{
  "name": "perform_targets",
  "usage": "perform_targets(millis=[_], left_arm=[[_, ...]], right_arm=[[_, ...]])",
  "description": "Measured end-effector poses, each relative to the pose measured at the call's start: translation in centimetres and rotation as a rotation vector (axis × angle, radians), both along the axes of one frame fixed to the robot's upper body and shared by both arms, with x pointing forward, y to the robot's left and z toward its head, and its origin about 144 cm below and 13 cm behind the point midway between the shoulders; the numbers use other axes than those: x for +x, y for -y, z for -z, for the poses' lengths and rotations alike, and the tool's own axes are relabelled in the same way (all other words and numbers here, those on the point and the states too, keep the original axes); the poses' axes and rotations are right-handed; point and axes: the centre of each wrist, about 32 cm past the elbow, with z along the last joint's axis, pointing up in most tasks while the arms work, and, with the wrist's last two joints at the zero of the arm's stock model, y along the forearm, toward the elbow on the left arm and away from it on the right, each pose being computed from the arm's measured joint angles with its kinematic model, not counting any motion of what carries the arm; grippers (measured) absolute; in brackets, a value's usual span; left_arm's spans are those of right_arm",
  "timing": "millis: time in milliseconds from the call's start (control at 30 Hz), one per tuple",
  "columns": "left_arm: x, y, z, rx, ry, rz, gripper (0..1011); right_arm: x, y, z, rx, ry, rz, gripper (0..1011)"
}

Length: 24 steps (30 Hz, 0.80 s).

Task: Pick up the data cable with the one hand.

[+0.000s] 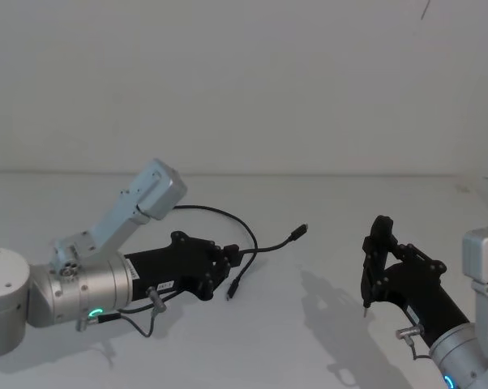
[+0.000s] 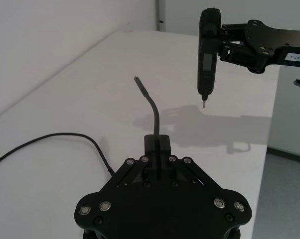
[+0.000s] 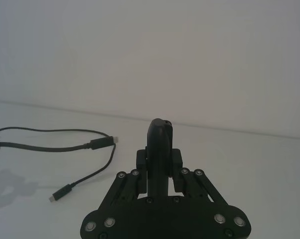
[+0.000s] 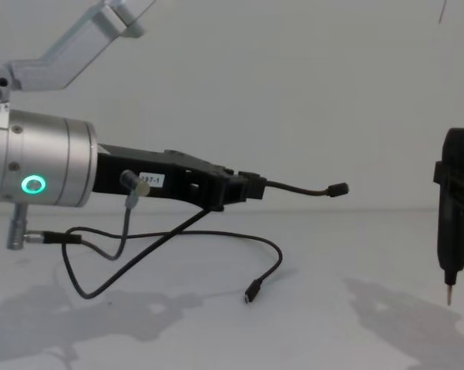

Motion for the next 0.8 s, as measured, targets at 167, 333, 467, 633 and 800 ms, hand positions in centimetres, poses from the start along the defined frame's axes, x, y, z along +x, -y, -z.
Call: perform_targets(millis=[167,333,467,633,800], left_arm=[[-0.6,-0.3,-0.1,0.009,-0.008,-0.005,40],[-0.9,-0.5,-0.2,0.015,-0.012,-0.008,40],[-1.1,-0.6,-0.3,0.018,-0.015,-0.009,40],[-1.3,-0.7,-0.3,0.020,-0.018,-0.010,40],[-1.4,-0.8,-0.3,0.023,-0.019,-0.011,40]], right_arm=[[0.0,0.0,0.0,0.002,0.000,0.000,279],[0.0,-0.3,-0.4,0.025,0.002,-0.003,279],[0.1,-0.8,-0.9,0.057,0.006,-0.011,279],[0.4,-1.6,-1.5,0.105,0.013,-0.021,279],[1.0,-3.1,-2.5,0.171,0.029,-0.037,279]])
